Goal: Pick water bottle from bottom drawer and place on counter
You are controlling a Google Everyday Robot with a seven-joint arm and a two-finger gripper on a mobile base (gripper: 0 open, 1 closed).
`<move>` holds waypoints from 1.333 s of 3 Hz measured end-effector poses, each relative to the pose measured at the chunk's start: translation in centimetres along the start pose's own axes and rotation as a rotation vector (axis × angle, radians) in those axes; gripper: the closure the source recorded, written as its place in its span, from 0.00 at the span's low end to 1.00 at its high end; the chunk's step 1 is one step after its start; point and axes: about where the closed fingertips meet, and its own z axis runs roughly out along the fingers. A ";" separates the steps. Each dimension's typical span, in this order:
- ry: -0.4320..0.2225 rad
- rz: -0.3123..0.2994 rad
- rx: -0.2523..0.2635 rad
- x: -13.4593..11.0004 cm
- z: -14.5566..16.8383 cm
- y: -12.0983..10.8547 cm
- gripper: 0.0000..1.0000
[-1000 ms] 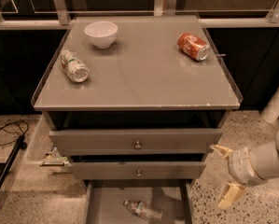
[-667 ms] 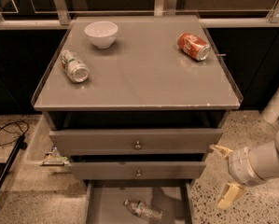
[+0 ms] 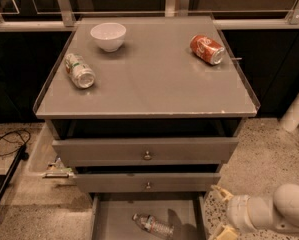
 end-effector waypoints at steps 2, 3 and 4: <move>-0.153 0.087 -0.045 6.6 10.8 1.4 0.00; -0.175 0.119 -0.075 7.1 12.7 2.8 0.00; -0.175 0.118 -0.075 7.1 12.7 2.8 0.00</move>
Offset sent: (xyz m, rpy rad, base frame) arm -0.0040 0.0408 -0.2041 0.2932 0.0827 -0.0578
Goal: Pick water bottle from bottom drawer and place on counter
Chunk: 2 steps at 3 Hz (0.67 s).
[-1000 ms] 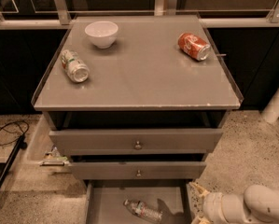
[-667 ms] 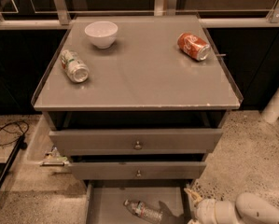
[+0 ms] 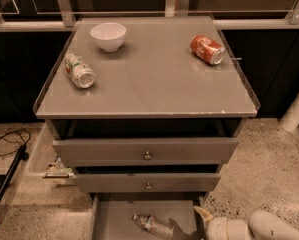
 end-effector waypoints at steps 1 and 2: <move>-0.044 0.018 -0.012 0.9 2.5 -0.2 0.00; -0.103 -0.020 -0.019 1.8 8.8 -2.1 0.00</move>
Offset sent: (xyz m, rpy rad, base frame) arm 0.0654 0.0950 -0.1353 0.1565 -0.0952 0.0350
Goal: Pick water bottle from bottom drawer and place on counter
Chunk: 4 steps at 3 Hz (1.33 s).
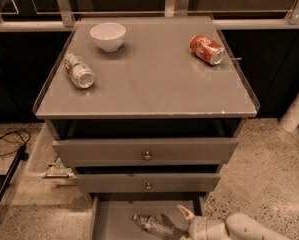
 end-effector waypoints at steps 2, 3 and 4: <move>0.014 -0.241 0.086 2.1 7.5 -3.8 0.00; 0.091 -0.320 0.143 4.4 7.6 -5.3 0.00; 0.142 -0.337 0.169 7.0 7.3 -5.6 0.00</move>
Offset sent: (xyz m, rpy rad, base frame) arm 0.0724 0.0471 -0.0927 -0.2023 -0.3809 0.0658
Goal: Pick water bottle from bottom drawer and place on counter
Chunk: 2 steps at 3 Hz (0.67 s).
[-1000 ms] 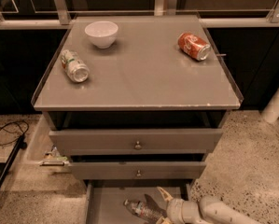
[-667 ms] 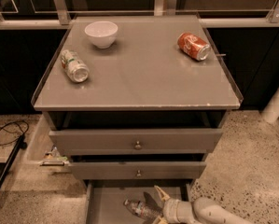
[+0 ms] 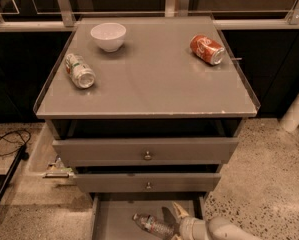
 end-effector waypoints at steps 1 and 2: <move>0.012 0.029 -0.054 1.7 1.3 2.1 0.00; -0.024 0.079 -0.131 2.0 2.3 4.6 0.00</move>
Offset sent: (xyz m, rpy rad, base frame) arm -0.0589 0.0269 -0.0533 0.1137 0.2299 0.1059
